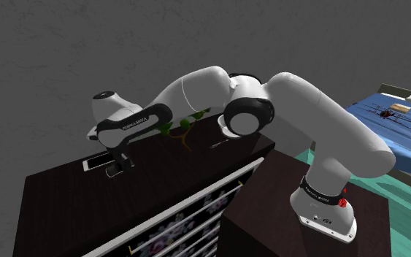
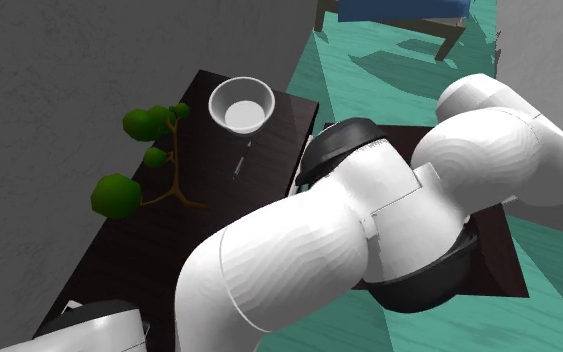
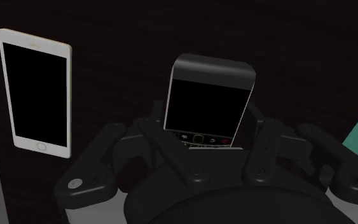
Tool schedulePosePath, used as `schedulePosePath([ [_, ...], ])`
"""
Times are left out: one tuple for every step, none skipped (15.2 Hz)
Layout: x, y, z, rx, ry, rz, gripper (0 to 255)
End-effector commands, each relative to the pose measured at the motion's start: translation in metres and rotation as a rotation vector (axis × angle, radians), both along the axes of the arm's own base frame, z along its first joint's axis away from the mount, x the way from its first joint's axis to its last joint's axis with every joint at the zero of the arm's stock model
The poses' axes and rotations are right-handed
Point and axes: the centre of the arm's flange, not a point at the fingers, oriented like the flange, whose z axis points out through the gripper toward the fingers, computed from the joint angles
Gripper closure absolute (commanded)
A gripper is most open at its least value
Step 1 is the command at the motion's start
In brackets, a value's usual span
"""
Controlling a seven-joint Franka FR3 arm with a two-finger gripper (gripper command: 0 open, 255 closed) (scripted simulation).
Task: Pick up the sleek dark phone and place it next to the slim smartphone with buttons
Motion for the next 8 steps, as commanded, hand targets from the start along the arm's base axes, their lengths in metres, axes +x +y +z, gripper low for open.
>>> schedulePosePath([
  [0.0, 0.001, -0.01, 0.0, 0.0, 0.0, 255],
  [0.0, 0.001, -0.015, 0.0, 0.0, 0.0, 255],
  [0.0, 0.001, -0.02, 0.0, 0.0, 0.0, 255],
  [0.0, 0.001, -0.026, 0.0, 0.0, 0.0, 255],
  [0.0, 0.001, -0.031, 0.0, 0.0, 0.0, 255],
  [0.0, 0.001, -0.036, 0.0, 0.0, 0.0, 255],
  [0.0, 0.001, -0.041, 0.0, 0.0, 0.0, 255],
  [0.0, 0.001, -0.047, 0.0, 0.0, 0.0, 255],
])
